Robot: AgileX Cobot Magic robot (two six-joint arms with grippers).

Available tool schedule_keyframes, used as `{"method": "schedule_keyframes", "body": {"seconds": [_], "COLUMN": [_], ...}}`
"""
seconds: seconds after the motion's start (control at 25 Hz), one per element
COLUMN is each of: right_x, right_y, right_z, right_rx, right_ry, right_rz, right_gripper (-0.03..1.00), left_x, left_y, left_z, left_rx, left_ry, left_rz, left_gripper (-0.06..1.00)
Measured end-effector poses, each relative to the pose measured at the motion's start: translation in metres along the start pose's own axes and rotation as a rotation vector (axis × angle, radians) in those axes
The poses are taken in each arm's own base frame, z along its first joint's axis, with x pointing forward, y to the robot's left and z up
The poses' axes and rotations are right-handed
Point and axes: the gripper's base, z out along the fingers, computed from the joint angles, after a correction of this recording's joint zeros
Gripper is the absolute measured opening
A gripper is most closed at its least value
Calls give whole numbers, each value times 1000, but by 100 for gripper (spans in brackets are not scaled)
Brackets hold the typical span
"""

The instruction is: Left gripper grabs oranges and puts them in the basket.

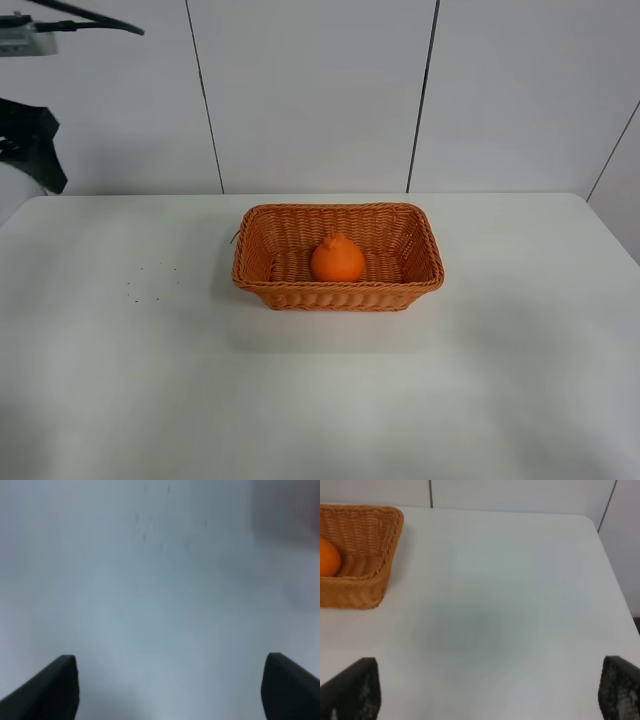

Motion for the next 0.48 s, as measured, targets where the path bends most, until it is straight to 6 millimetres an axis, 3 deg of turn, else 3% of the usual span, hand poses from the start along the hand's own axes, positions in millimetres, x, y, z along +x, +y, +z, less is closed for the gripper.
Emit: {"method": "schedule_keyframes", "body": {"seconds": [0.16,0.32,0.48], "right_x": [0,0,0], "right_y": [0,0,0], "right_z": [0,0,0], "right_rx": [0,0,0], "right_ry": [0,0,0], "right_rz": [0,0,0], "right_gripper": [69,69,69], "left_x": [66,136,189], "left_y": [-2,-5,-7], "left_z": [-4,14,34], "left_rx": [1,1,1], "left_ry": [24,68,0], "left_rz": [-17,-28,-27], "left_gripper": [85,85,85]}}
